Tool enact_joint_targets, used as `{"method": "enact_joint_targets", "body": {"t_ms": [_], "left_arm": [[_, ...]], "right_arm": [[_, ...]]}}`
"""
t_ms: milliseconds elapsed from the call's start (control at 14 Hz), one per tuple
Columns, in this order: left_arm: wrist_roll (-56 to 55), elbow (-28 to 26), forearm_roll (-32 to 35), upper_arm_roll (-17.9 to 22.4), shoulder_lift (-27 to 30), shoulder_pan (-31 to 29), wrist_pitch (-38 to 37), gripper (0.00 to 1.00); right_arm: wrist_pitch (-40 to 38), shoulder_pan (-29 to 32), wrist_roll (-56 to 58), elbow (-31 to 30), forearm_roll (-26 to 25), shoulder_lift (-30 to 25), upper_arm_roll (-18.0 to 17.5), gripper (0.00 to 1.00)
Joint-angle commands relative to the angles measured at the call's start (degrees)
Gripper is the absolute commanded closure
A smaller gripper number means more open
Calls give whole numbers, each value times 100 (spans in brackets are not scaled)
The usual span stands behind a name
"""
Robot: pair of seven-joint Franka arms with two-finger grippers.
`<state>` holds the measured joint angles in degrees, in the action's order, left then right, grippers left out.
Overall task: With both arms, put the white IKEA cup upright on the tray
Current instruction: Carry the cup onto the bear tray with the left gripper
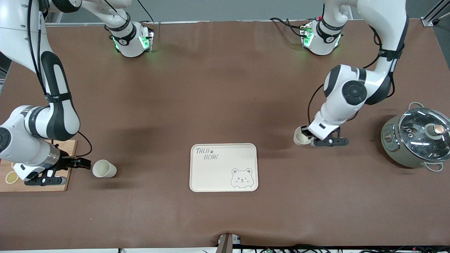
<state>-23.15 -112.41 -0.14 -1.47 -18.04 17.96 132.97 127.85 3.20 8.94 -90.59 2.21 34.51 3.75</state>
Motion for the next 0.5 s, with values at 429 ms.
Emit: {"method": "enact_joint_targets", "body": {"t_ms": [429], "left_arm": [[-1717,3196,-672,24,-2000,884,-782,100]], "right_arm": [[346,14,300,76,131,415,-58,0]]}}
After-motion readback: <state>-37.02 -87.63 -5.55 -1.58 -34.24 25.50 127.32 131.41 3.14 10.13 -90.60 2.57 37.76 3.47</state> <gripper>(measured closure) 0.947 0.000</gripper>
